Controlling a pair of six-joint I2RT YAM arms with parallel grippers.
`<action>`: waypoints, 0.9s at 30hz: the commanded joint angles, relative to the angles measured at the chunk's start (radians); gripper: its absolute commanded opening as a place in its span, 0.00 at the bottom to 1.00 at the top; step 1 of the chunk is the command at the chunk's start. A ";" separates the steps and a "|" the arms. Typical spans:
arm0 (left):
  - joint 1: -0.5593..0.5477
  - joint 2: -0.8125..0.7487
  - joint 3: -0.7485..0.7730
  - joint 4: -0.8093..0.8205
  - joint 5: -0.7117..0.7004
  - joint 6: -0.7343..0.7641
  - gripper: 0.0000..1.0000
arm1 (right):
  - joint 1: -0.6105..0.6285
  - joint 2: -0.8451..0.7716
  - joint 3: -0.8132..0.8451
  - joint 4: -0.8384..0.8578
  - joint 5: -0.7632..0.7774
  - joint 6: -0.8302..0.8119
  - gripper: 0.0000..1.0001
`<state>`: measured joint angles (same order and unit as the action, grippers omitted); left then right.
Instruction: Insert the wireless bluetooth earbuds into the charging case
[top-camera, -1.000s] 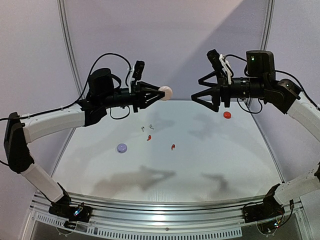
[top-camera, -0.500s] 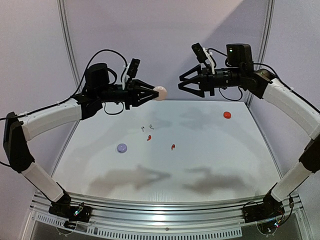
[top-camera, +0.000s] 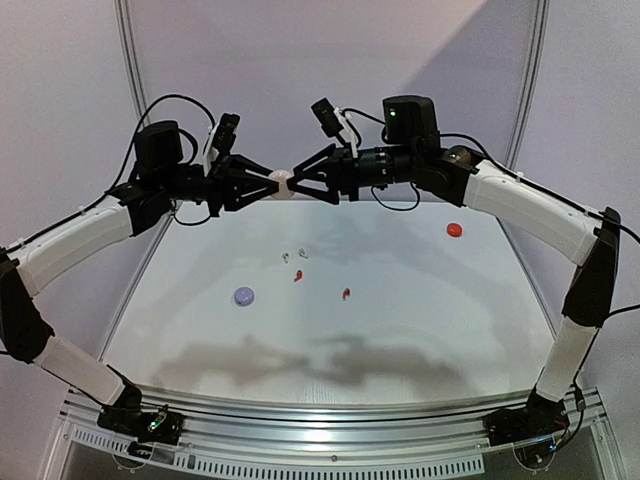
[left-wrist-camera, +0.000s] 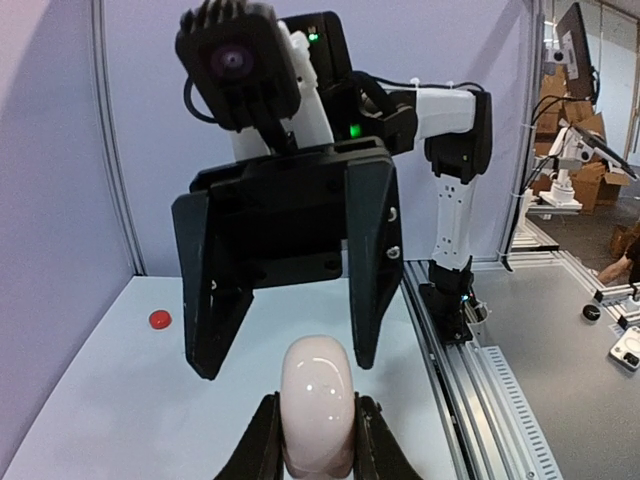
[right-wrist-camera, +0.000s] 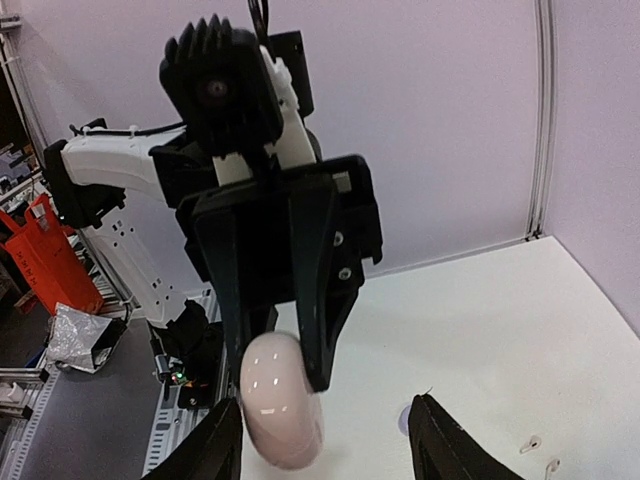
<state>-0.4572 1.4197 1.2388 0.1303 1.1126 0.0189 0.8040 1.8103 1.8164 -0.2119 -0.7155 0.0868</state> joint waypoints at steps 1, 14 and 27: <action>0.017 0.010 -0.023 0.059 0.013 -0.016 0.00 | -0.005 0.066 0.101 -0.057 -0.034 -0.025 0.54; 0.012 0.061 0.002 0.100 0.012 -0.061 0.00 | -0.008 0.093 0.149 -0.184 -0.073 -0.142 0.24; 0.014 0.055 -0.030 0.135 -0.024 -0.120 0.61 | -0.007 0.096 0.151 -0.157 -0.046 -0.132 0.00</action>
<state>-0.4496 1.4750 1.2274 0.2184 1.1206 -0.0624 0.7975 1.8881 1.9533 -0.3626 -0.7795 -0.0570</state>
